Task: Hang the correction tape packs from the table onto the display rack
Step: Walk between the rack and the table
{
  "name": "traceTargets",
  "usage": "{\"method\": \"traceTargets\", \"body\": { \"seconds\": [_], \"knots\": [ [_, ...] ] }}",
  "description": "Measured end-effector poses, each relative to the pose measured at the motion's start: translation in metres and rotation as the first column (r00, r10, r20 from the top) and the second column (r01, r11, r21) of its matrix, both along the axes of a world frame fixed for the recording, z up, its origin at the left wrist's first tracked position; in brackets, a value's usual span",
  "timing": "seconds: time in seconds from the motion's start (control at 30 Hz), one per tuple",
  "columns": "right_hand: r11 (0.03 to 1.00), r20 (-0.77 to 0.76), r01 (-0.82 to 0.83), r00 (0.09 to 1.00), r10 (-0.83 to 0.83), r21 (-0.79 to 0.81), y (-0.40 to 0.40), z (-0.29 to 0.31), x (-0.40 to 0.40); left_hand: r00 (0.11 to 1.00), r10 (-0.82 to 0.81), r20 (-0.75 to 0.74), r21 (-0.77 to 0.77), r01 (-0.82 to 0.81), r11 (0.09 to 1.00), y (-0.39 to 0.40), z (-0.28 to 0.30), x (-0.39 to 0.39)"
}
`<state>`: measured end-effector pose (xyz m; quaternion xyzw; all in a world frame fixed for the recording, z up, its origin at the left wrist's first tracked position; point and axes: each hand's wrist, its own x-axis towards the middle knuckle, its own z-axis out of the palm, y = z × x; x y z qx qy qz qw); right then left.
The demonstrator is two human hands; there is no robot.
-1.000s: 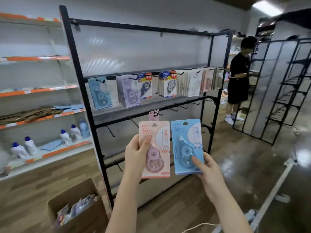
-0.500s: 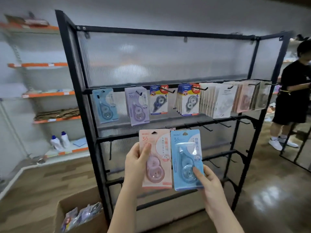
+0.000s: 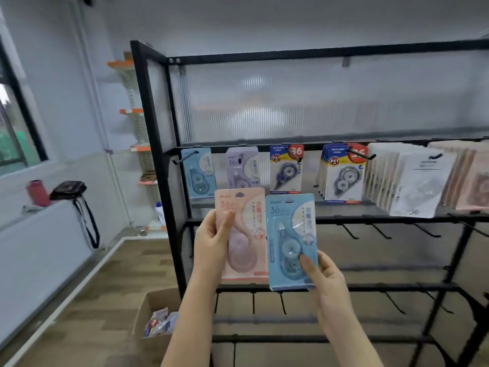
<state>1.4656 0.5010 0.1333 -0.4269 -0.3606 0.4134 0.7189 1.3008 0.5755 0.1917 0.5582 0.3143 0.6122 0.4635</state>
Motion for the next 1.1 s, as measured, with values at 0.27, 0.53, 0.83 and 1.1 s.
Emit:
{"method": "traceTargets", "body": {
  "seconds": [0.27,0.53,0.83,1.1],
  "knots": [
    [0.993,0.021,-0.119,0.993,0.118,0.022,0.044,0.003,-0.025,0.988,0.157,0.004,-0.049,-0.156,0.987,0.015,0.0,-0.039],
    [0.97,0.103,-0.224,0.971,0.214,0.092,0.112,0.031,-0.099,0.958,0.285,0.032,-0.044,-0.284,0.958,0.033,0.01,-0.103],
    [0.976,0.125,-0.176,0.979,0.16,0.131,0.165,0.048,-0.149,0.948,0.317,0.028,-0.016,-0.317,0.948,0.048,0.015,-0.145],
    [1.0,0.176,0.023,0.984,-0.023,0.004,0.233,0.037,-0.157,0.974,0.223,0.036,-0.044,-0.222,0.974,0.059,0.001,-0.151]
  ]
}}
